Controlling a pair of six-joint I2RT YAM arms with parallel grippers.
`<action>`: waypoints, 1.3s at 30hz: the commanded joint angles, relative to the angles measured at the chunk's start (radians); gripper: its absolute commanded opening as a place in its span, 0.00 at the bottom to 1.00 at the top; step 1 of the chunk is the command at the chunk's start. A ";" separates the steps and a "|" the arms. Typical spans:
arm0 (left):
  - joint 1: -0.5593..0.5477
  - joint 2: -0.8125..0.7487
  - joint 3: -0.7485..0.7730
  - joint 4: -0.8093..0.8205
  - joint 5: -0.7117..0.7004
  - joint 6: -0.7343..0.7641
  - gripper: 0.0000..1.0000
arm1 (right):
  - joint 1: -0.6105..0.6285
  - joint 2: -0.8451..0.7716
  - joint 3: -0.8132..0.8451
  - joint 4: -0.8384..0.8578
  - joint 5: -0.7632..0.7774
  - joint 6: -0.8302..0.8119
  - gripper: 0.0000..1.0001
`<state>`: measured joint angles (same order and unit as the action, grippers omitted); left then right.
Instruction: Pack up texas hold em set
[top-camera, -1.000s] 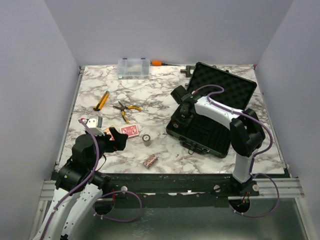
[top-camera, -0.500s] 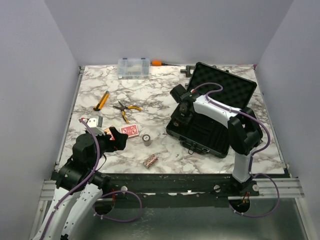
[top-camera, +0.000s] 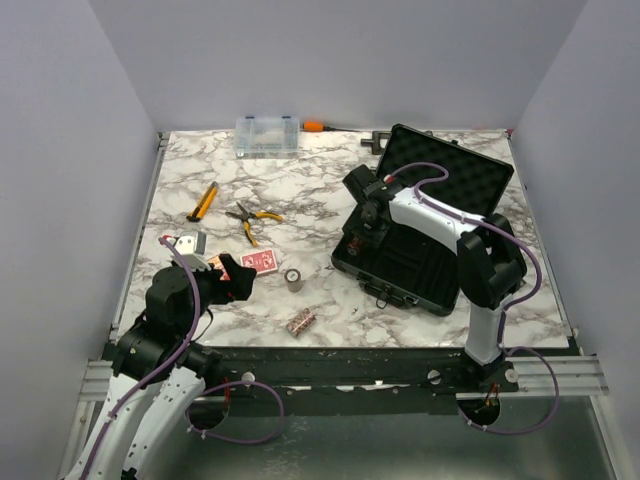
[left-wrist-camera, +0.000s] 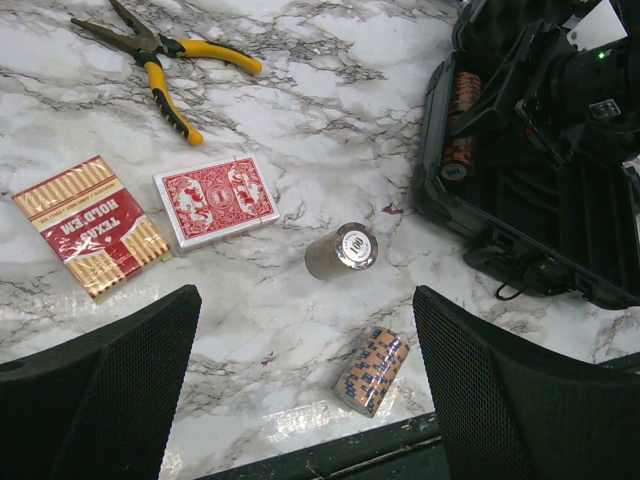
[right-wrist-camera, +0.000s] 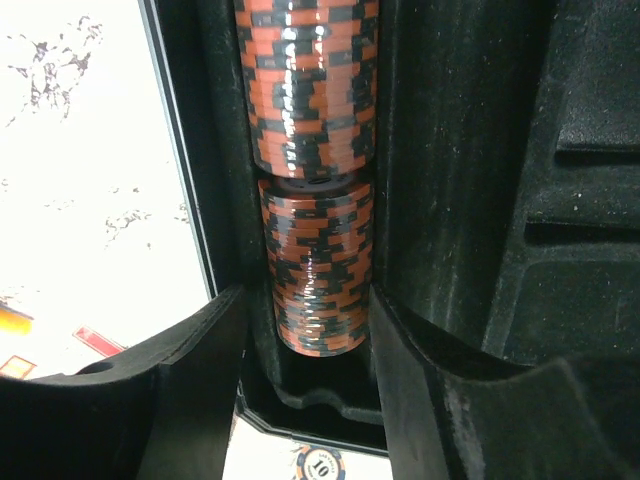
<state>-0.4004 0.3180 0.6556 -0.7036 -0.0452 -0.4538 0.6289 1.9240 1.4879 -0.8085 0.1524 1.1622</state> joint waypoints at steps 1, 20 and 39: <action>0.006 0.003 -0.011 0.013 0.019 0.007 0.86 | -0.004 -0.003 0.021 0.025 0.002 0.009 0.59; 0.011 0.003 -0.012 0.016 0.025 0.009 0.86 | -0.002 -0.087 0.016 0.029 -0.040 -0.051 0.50; 0.031 -0.003 -0.016 0.020 0.034 0.010 0.86 | 0.029 -0.115 -0.131 0.123 -0.074 -0.046 0.01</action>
<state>-0.3748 0.3180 0.6533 -0.6971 -0.0334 -0.4515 0.6533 1.8034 1.3525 -0.7128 0.0601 1.1175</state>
